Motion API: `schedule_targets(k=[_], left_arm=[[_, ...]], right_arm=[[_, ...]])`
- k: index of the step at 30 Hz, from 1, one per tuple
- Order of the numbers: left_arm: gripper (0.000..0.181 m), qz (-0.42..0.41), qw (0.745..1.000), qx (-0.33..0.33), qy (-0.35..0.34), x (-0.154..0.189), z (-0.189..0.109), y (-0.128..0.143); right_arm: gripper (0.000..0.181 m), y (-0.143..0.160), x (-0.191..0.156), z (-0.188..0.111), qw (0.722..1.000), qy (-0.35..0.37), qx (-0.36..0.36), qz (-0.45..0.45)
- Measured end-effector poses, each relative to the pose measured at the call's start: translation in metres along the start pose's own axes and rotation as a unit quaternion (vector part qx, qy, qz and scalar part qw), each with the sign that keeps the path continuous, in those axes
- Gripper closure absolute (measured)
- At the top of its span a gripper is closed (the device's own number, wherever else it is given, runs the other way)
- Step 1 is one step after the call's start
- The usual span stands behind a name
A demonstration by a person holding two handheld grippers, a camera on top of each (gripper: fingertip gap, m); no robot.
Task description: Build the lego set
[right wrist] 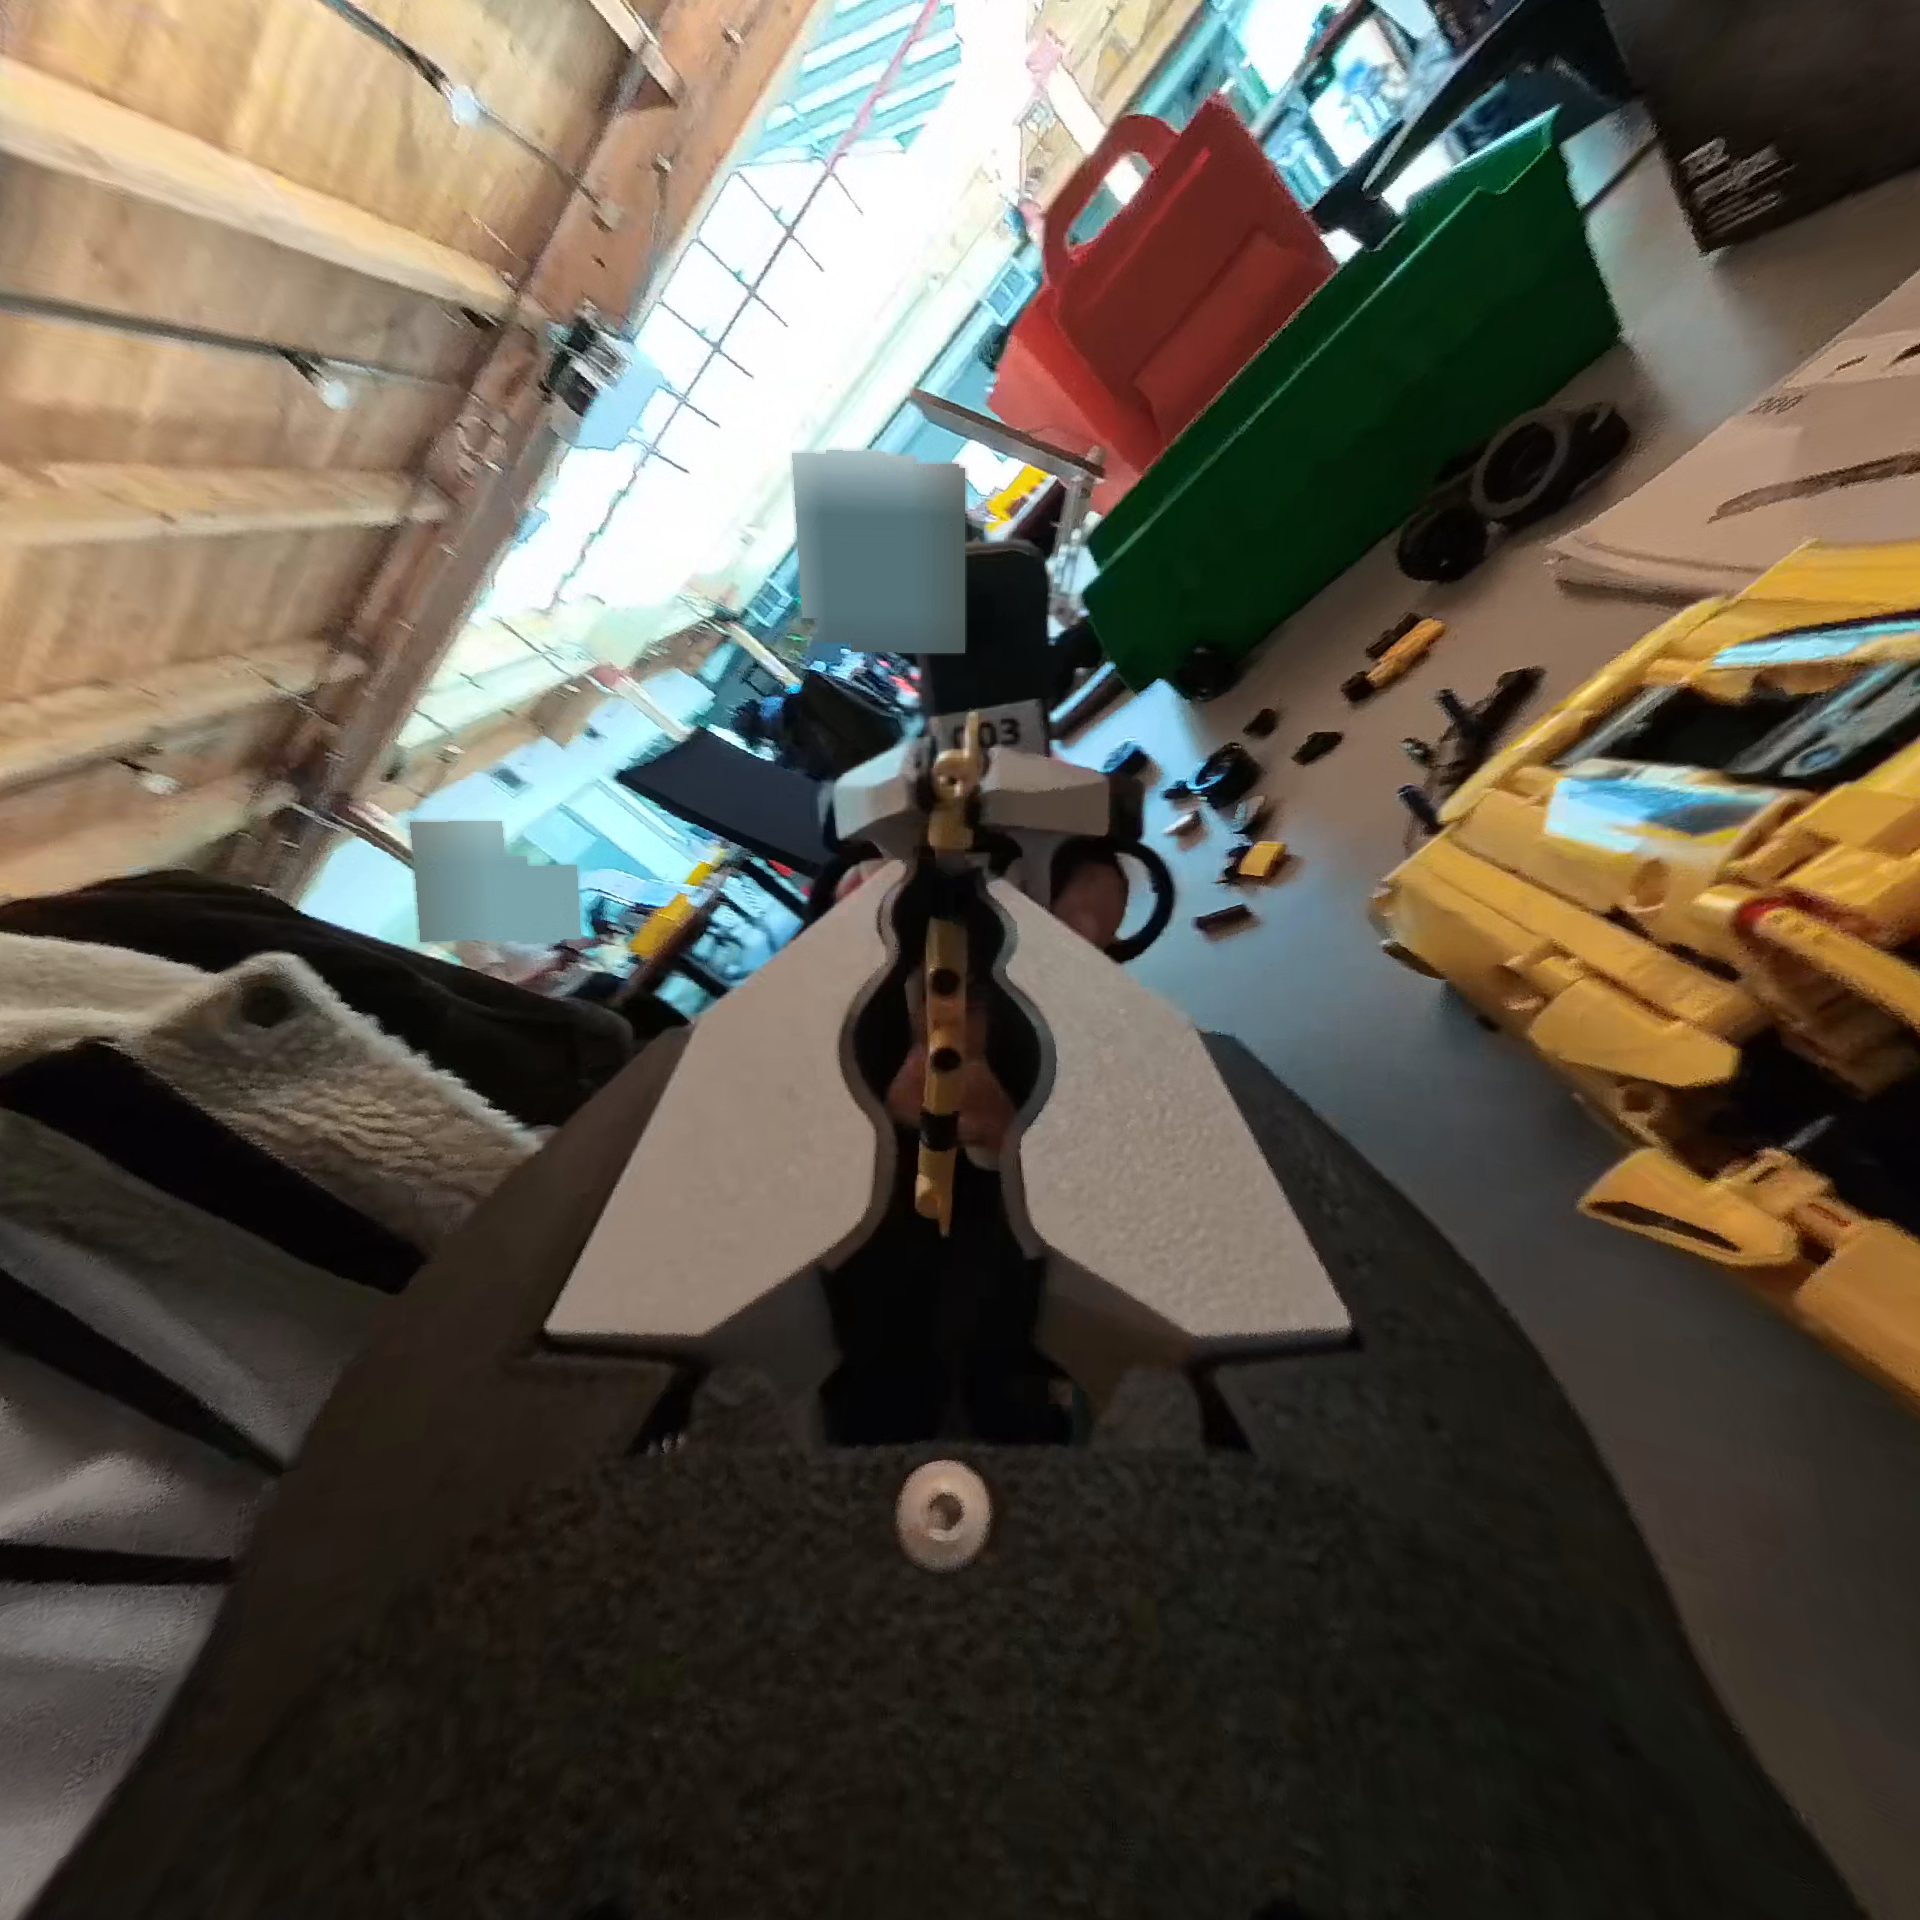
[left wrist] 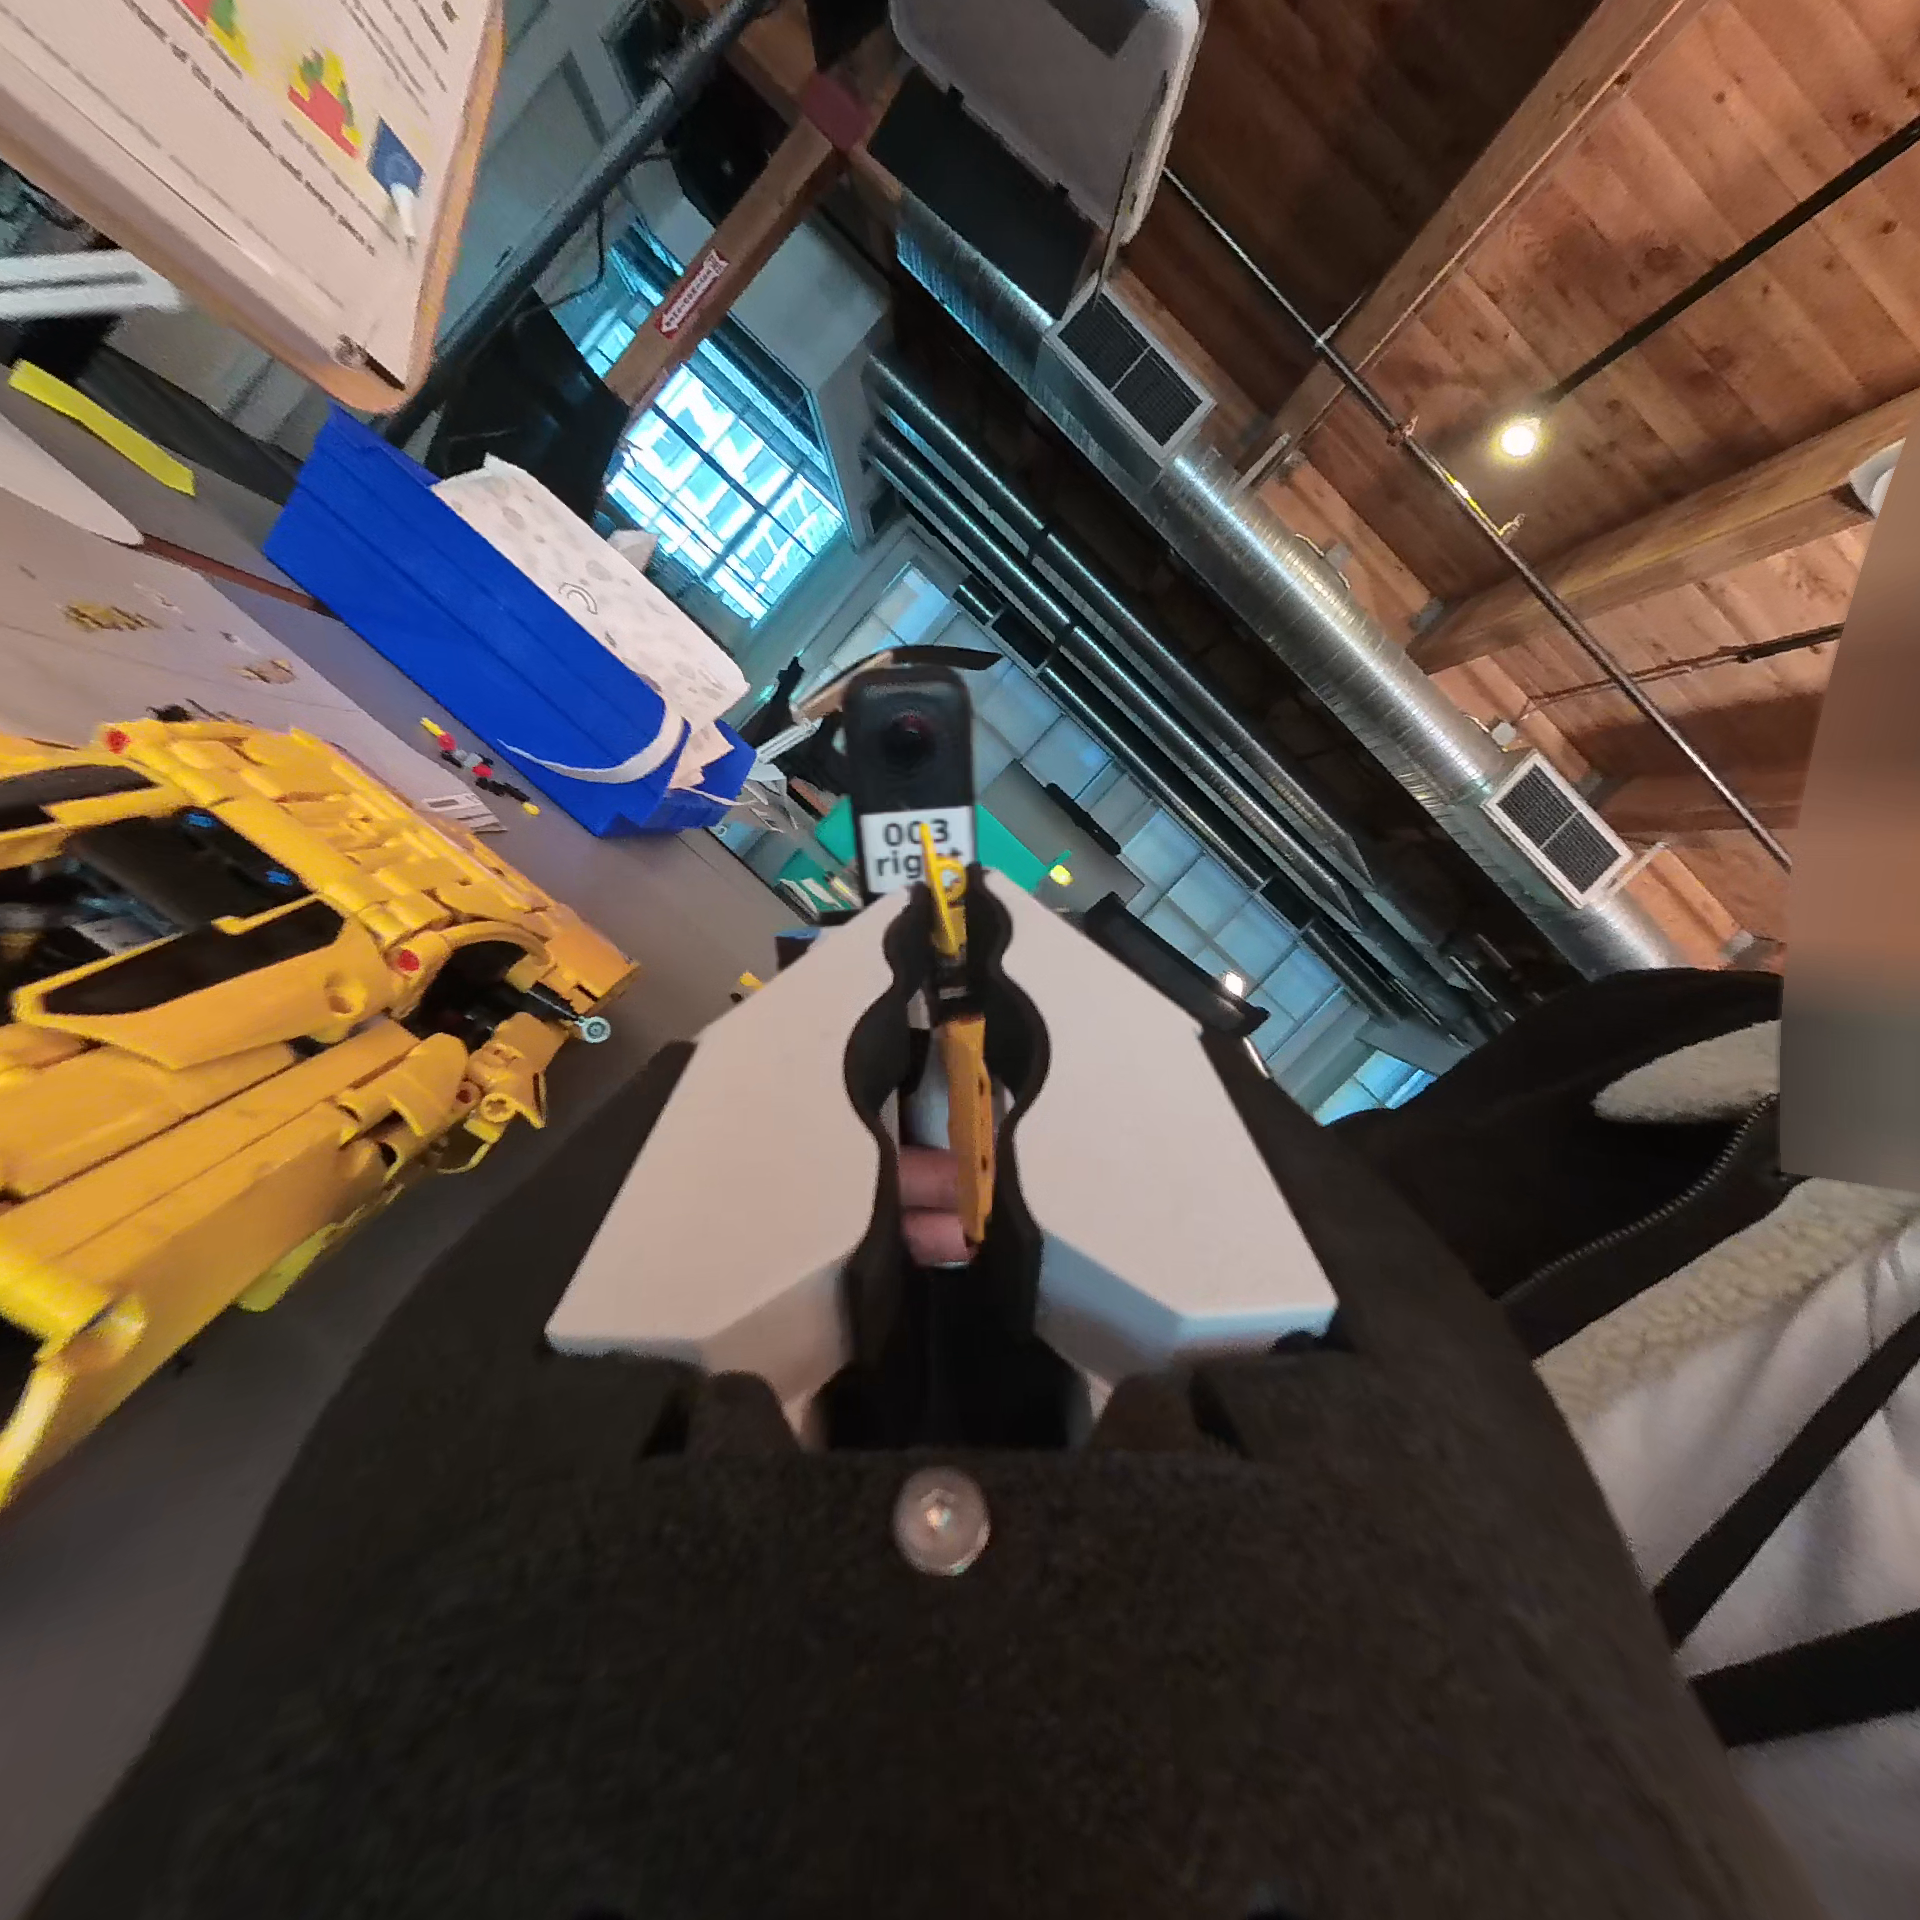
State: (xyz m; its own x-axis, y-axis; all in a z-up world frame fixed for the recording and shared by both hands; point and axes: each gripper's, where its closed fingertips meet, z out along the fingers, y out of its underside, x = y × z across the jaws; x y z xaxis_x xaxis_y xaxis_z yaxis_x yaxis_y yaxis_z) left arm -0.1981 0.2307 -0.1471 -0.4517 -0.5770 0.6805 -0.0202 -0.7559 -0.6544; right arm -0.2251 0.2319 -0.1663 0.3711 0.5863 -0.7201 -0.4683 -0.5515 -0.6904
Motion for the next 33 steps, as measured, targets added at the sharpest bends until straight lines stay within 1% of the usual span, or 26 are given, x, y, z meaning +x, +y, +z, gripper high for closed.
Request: schedule_targets(k=[2, 4, 5, 6, 8, 11, 14, 17, 19, 20, 21, 24, 25, 26, 29, 31, 33], left_arm=[[0.175, -0.012, 1.0, 0.0, 0.001, -0.002, -0.002, -0.001], [0.175, -0.012, 1.0, 0.002, -0.004, -0.005, -0.005, -0.005], [0.175, -0.008, 1.0, -0.006, -0.005, -0.005, -0.005, -0.003], [0.175, -0.005, 1.0, -0.009, -0.004, -0.004, -0.005, -0.003], [0.175, -0.004, 1.0, -0.018, -0.002, -0.002, -0.003, 0.001], [0.175, -0.012, 1.0, -0.022, 0.007, 0.0, -0.001, 0.003], [0.174, -0.019, 0.999, -0.03, 0.011, 0.0, 0.0, 0.006], [0.175, -0.017, 1.0, -0.023, 0.008, 0.0, -0.001, 0.004], [0.175, -0.017, 0.999, -0.03, 0.012, 0.001, -0.001, 0.006], [0.175, -0.02, 0.999, -0.033, 0.016, 0.002, 0.001, 0.008], [0.175, -0.023, 0.999, -0.035, 0.019, 0.003, 0.001, 0.01], [0.175, -0.021, 0.999, -0.024, 0.012, 0.0, -0.002, 0.004], [0.173, -0.021, 1.0, -0.02, 0.009, -0.001, -0.004, 0.001], [0.166, -0.023, 1.0, -0.018, 0.009, -0.001, -0.007, -0.001], [0.165, -0.009, 0.998, -0.057, 0.004, -0.001, -0.009, 0.01], [0.164, 0.005, 0.996, -0.087, -0.001, -0.001, -0.005, 0.02], [0.164, 0.007, 0.995, -0.099, 0.0, -0.001, -0.002, 0.026]], right_arm=[[0.174, 0.002, 0.002, 0.001, 1.0, 0.007, -0.01, -0.014], [0.165, 0.007, 0.006, -0.001, 0.999, 0.015, -0.029, -0.016], [0.173, 0.007, 0.005, -0.003, 0.999, 0.011, -0.032, -0.016], [0.175, 0.004, 0.004, -0.004, 0.999, 0.012, -0.025, -0.021], [0.174, 0.007, 0.003, -0.002, 0.999, 0.012, -0.036, -0.029], [0.175, 0.008, 0.0, -0.003, 0.999, -0.009, -0.039, -0.004], [0.175, 0.009, 0.0, -0.002, 0.999, -0.014, -0.036, 0.004], [0.175, 0.008, 0.001, -0.001, 0.999, -0.012, -0.03, 0.002], [0.167, 0.008, 0.001, 0.001, 1.0, -0.012, -0.028, 0.005], [0.168, 0.008, 0.0, 0.002, 0.999, -0.018, -0.028, 0.009], [0.174, 0.009, -0.003, 0.001, 0.999, -0.024, -0.032, 0.014], [0.174, 0.006, 0.001, -0.001, 1.0, -0.003, -0.026, -0.011], [0.175, -0.001, 0.002, -0.004, 1.0, -0.001, -0.008, -0.011], [0.175, -0.008, 0.003, -0.009, 1.0, -0.001, 0.009, -0.005], [0.175, -0.026, 0.008, -0.026, 0.999, 0.01, 0.052, -0.001], [0.175, -0.027, 0.007, -0.029, 0.999, 0.009, 0.048, -0.006], [0.175, -0.022, 0.005, -0.026, 0.999, 0.006, 0.032, -0.013]])
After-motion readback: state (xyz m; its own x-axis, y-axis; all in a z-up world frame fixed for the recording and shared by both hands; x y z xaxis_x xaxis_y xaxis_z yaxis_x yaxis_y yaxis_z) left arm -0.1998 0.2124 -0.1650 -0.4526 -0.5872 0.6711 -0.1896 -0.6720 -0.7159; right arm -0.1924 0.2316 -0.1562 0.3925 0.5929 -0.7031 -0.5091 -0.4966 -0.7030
